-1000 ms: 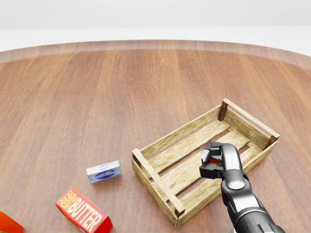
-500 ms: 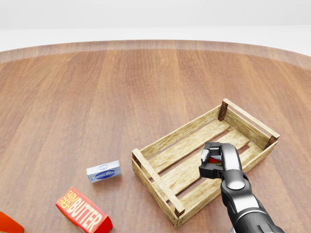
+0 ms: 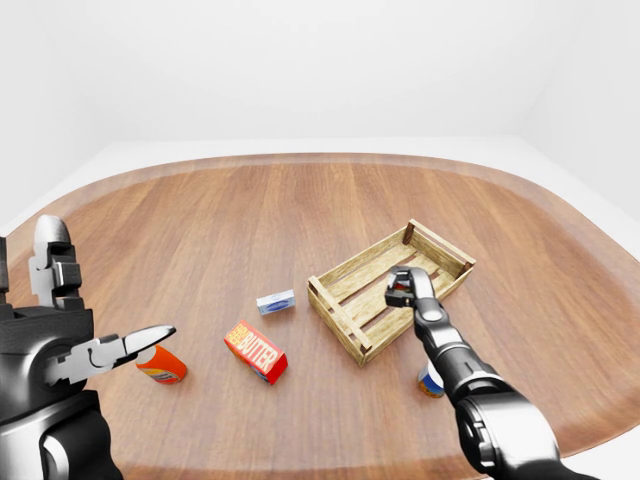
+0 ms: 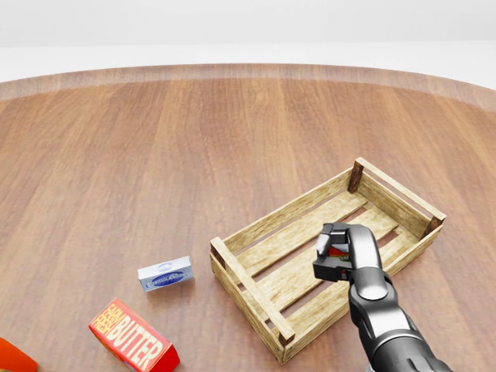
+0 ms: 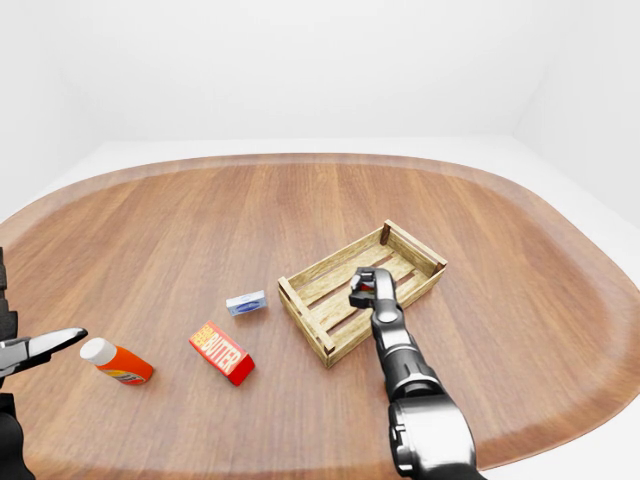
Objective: Pick up the tomato sauce, and put it in the wooden tray.
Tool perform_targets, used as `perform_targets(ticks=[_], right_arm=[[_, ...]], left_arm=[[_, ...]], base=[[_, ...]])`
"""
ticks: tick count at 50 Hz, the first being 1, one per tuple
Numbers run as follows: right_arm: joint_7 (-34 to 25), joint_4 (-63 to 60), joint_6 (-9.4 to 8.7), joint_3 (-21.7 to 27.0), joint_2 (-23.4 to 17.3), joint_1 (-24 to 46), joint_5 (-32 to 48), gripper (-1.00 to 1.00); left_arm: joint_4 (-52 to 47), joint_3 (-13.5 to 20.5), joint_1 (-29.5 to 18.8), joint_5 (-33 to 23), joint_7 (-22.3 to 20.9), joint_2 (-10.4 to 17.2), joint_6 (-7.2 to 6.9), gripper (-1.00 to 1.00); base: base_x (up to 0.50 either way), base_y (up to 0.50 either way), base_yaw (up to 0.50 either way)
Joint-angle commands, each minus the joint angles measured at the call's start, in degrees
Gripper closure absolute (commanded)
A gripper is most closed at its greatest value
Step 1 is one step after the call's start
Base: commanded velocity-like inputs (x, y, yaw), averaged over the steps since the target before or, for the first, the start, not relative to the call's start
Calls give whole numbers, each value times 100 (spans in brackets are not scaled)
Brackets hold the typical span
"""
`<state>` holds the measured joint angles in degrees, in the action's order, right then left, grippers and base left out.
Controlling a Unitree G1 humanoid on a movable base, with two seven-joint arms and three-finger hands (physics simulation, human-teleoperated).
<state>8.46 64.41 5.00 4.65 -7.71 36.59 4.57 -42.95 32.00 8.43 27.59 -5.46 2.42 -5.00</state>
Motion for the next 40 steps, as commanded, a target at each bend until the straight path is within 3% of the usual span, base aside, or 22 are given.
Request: perform_targets(ticks=[1, 24, 25, 26, 40], right_arm=[[91, 86, 0, -16, 81, 68, 72, 100], [122, 605, 0, 42, 194, 212, 49, 100], [106, 596, 0, 55, 176, 196, 29, -17], [125, 598, 0, 57, 168, 186, 25, -100], [167, 620, 0, 64, 152, 160, -14, -100]], left_arm=[[9, 26, -4, 33, 11, 15, 0, -93], [-19, 34, 14, 48, 10, 4, 0, -93], [-32, 30, 20, 45, 8, 1, 0, -93], [-34, 28, 21, 40, 6, -1, 0, -93], [-23, 44, 8, 43, 1, 4, 0, -93]], base=[[0, 0, 0], [0, 0, 0], [0, 0, 0], [0, 0, 0], [0, 0, 0]])
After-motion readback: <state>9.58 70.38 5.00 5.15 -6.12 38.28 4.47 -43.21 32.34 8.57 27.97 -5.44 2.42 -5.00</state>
